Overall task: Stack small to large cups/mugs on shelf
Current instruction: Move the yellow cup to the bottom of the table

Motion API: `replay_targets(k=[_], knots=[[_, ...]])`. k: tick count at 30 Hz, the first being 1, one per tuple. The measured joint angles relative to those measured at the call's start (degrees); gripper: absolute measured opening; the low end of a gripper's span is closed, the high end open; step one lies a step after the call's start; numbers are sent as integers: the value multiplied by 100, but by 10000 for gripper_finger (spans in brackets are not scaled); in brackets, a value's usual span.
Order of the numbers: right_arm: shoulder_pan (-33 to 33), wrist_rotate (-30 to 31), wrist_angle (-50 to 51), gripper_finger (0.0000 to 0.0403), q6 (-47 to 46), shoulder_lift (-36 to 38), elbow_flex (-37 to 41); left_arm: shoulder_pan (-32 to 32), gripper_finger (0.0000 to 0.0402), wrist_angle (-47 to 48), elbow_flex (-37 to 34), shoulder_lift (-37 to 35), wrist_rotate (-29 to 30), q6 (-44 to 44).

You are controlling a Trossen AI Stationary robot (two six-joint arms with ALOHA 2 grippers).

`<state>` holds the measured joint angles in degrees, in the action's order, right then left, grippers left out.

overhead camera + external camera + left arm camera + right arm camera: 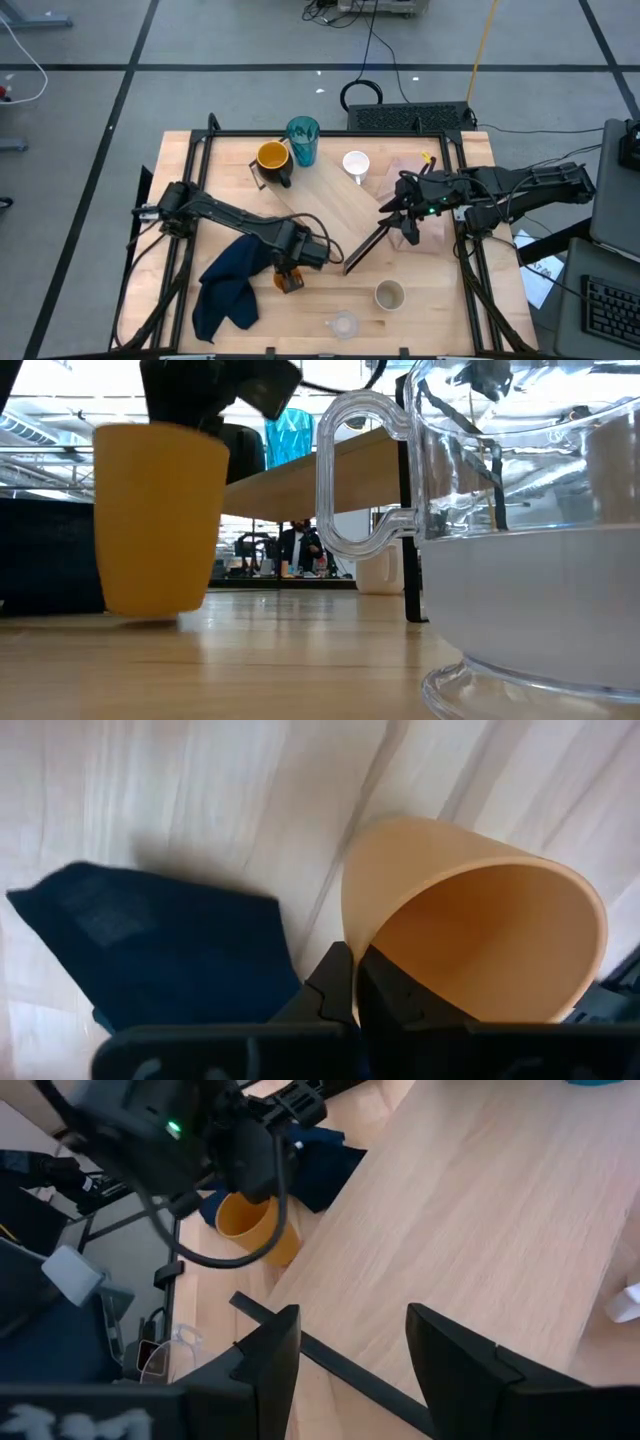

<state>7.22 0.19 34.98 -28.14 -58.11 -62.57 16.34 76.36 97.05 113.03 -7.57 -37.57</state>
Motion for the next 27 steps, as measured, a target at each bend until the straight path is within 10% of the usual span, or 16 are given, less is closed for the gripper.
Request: replay_targets(k=[11, 27], knots=[[0, 2, -2, 173, -28, 0, 0, -19, 7, -282, -102, 0, -120, 62], [0, 4, -2, 173, 62, 0, 0, -20, 131, -228, -102, 0, -82, -156]])
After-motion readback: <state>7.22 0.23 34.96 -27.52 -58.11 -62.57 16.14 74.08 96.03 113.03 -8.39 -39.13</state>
